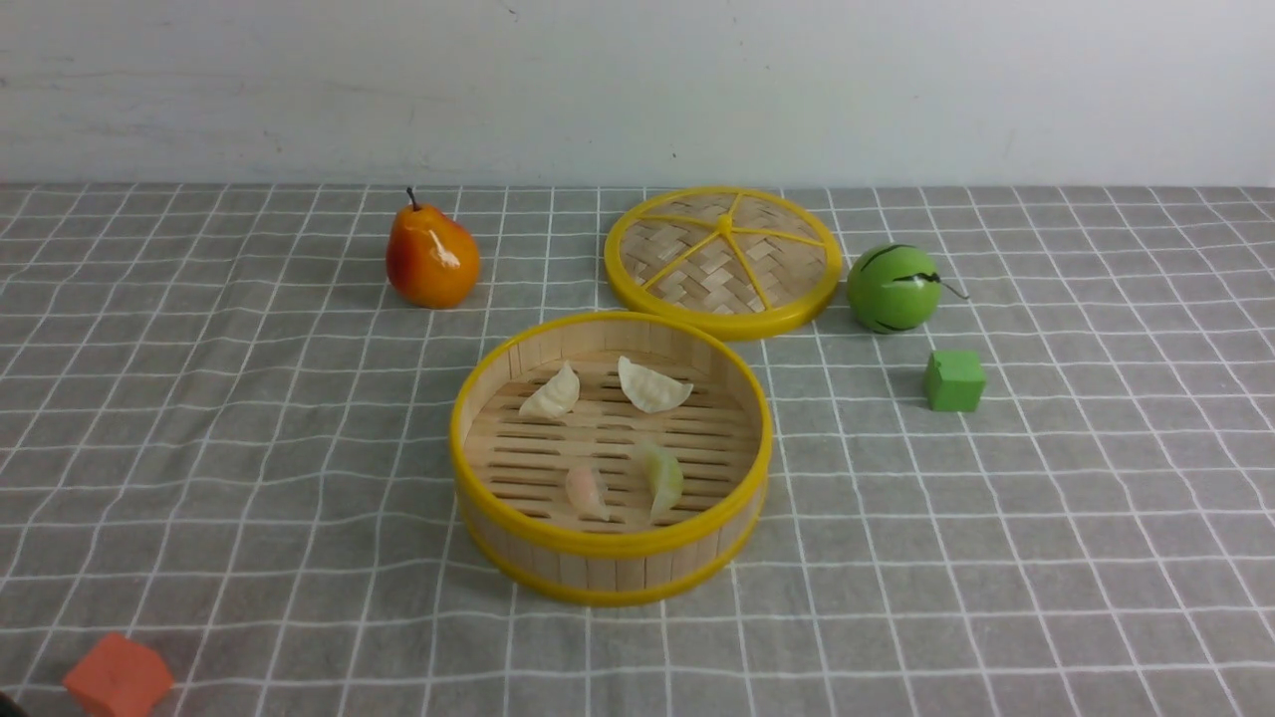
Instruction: Put the dumplings into the steamer on the table with the grey tablecloth.
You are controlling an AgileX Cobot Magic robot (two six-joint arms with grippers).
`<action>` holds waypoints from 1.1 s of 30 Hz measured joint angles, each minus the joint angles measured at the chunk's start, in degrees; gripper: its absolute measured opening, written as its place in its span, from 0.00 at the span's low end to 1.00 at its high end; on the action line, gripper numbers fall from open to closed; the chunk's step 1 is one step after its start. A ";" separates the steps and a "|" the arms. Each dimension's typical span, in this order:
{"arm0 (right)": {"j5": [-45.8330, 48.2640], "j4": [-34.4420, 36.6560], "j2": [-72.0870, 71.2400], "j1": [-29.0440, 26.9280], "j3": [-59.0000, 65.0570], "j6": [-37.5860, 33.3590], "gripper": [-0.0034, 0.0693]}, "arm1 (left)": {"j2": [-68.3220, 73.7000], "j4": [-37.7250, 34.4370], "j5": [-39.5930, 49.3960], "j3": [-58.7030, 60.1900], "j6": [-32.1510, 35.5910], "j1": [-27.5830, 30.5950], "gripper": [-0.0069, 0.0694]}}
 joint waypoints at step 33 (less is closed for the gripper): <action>0.87 -7.38 -0.05 5.03 -0.25 8.66 0.08 | -7.93 -2.85 -2.33 6.55 2.87 2.55 0.32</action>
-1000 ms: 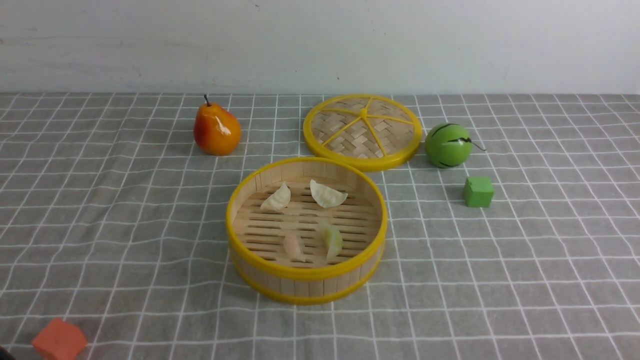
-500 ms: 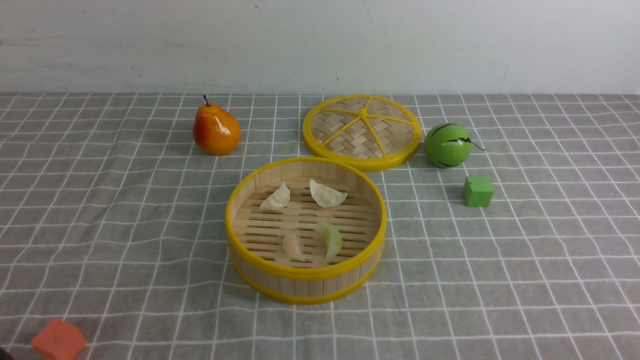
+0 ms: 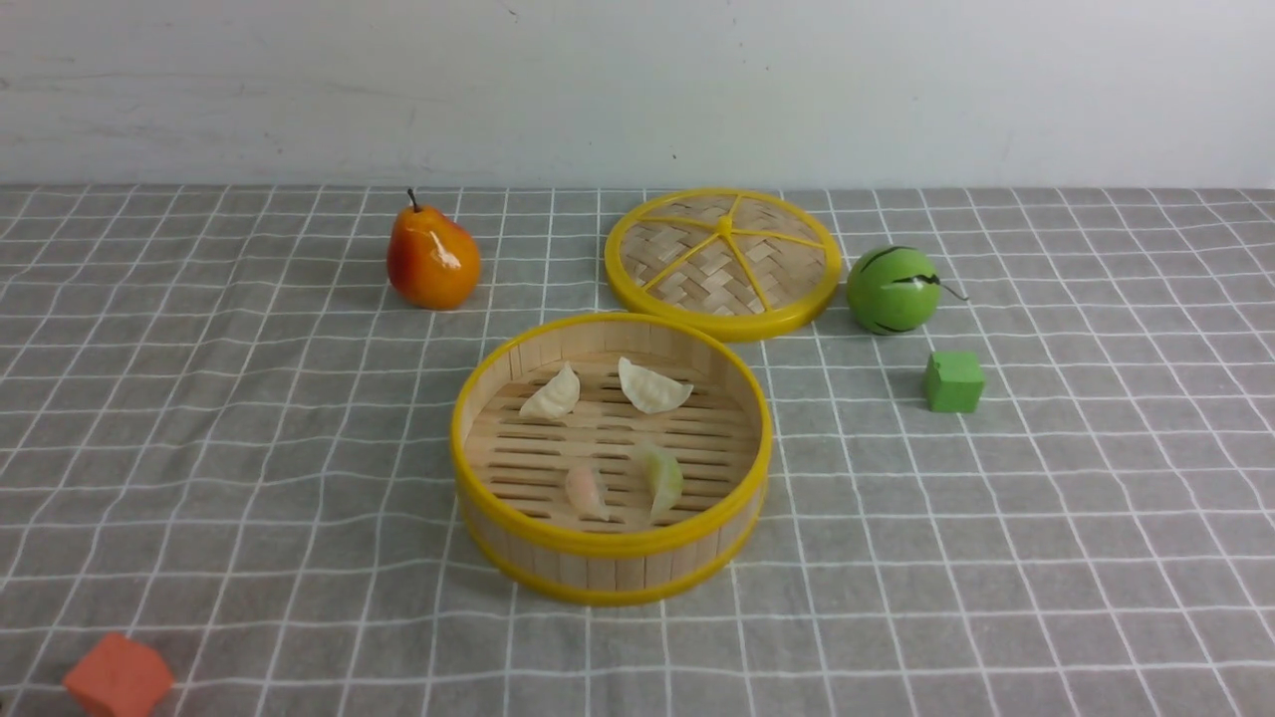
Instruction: Put the dumplings into the steamer on the table with the grey tablecloth.
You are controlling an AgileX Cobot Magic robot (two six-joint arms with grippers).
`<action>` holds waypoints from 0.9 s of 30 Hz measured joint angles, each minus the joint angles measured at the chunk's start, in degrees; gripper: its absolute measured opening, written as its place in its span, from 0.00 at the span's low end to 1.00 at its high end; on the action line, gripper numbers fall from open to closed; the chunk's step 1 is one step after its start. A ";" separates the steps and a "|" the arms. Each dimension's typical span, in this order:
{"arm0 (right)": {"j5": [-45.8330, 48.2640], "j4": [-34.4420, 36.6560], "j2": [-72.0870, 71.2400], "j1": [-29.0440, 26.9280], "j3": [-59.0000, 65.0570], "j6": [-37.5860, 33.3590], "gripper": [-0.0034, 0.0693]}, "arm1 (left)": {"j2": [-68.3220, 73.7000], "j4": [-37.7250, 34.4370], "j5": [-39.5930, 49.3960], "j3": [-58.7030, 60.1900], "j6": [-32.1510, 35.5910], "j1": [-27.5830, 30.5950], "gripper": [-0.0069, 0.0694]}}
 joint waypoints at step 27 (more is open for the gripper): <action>0.06 -0.06 0.00 0.00 0.00 0.00 0.10 | -12.23 -29.83 -10.90 16.33 28.34 20.28 0.07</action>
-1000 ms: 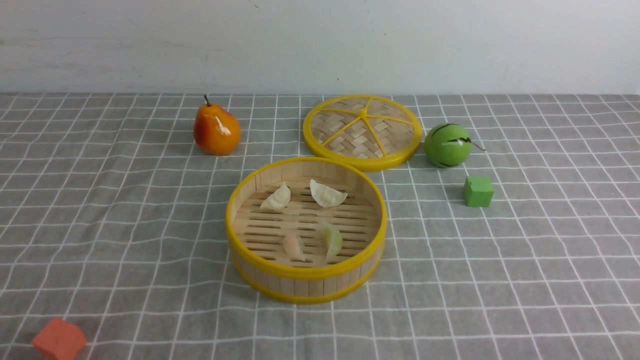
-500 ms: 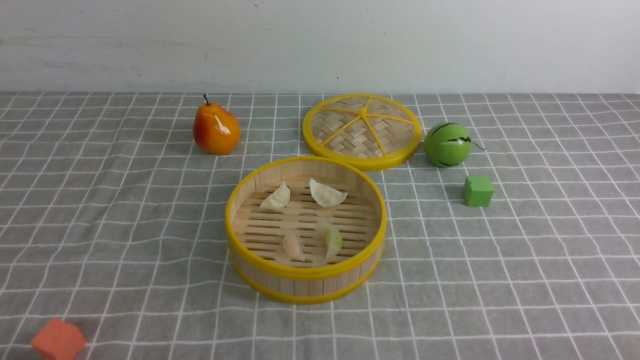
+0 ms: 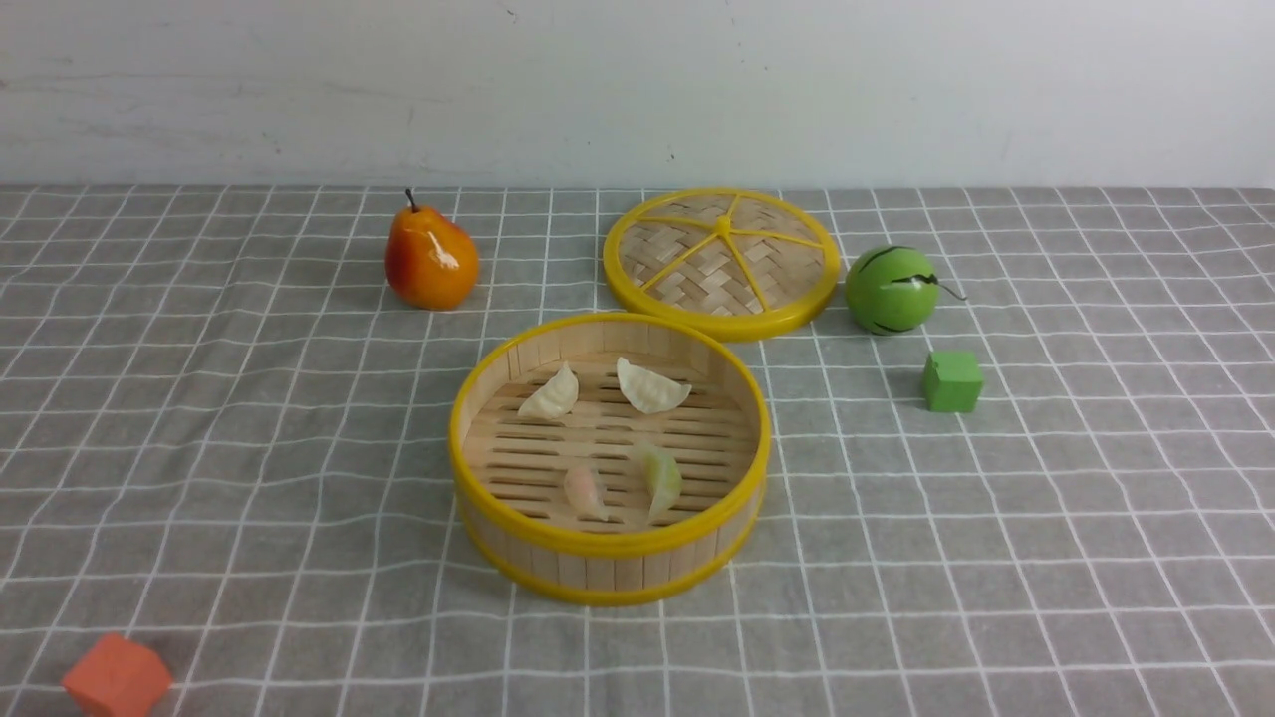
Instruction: Put the dumplings into the steamer on the table with the grey tablecloth.
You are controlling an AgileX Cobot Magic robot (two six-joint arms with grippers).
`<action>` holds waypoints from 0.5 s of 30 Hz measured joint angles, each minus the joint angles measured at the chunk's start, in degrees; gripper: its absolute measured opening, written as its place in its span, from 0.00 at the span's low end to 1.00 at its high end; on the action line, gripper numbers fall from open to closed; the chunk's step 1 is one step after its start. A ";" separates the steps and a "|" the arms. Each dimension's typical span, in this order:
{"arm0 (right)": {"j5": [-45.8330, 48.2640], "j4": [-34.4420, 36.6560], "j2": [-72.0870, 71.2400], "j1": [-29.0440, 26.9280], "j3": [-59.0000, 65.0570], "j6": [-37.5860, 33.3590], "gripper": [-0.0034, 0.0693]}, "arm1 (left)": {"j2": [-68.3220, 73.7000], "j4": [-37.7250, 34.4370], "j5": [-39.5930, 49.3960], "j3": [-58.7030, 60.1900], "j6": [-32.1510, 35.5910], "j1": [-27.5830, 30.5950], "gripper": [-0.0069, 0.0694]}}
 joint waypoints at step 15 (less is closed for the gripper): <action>0.00 0.00 0.00 0.00 0.00 0.00 0.13 | 0.00 -0.04 0.00 0.00 0.11 0.00 0.07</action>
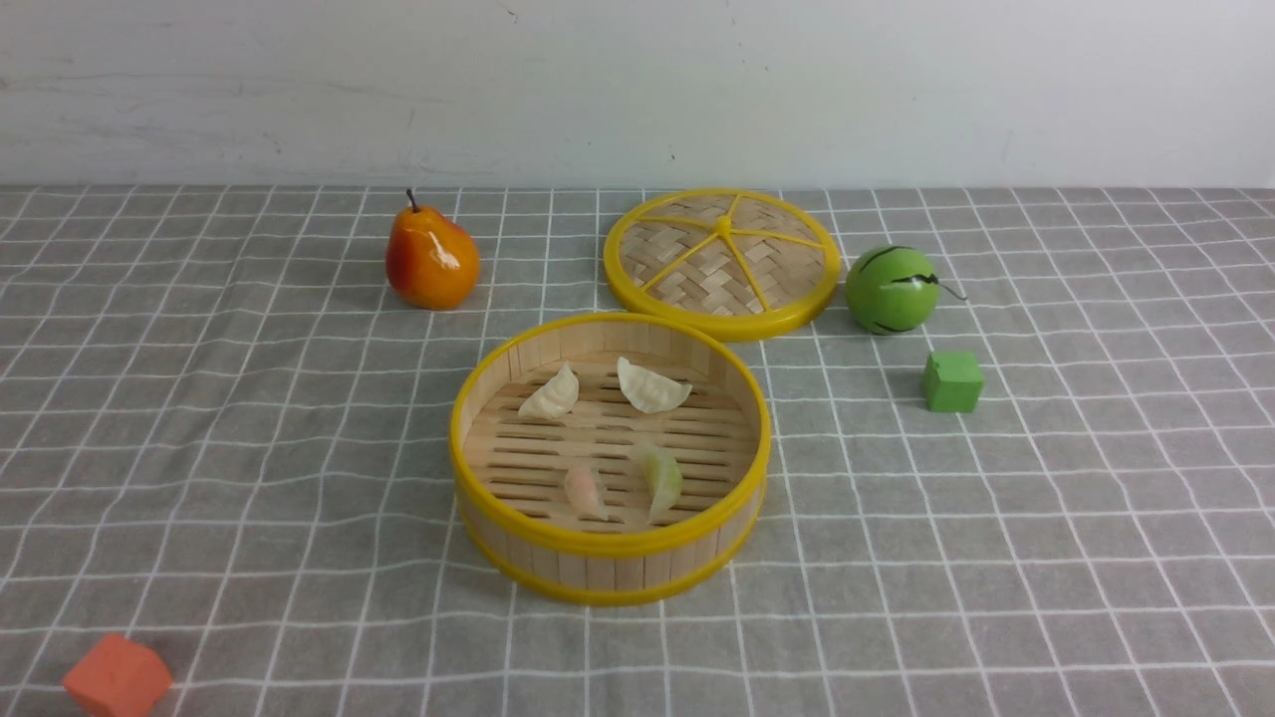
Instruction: Put the dumplings into the steamer on the table with the grey tablecloth.
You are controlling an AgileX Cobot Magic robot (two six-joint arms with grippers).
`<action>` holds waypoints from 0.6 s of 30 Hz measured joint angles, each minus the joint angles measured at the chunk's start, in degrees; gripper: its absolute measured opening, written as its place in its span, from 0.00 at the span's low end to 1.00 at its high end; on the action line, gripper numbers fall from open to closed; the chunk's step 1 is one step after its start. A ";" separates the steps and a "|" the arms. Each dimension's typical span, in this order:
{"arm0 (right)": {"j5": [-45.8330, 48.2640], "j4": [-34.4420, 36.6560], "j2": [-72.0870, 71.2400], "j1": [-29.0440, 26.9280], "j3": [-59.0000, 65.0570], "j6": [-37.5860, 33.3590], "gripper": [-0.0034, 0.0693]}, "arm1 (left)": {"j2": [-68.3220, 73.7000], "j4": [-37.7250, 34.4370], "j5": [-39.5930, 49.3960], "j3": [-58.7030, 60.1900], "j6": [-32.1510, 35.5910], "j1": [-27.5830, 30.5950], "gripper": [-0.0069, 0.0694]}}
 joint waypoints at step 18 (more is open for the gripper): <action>0.00 0.00 0.00 0.00 0.00 0.00 0.16 | 0.00 0.00 0.00 0.00 0.00 0.00 0.07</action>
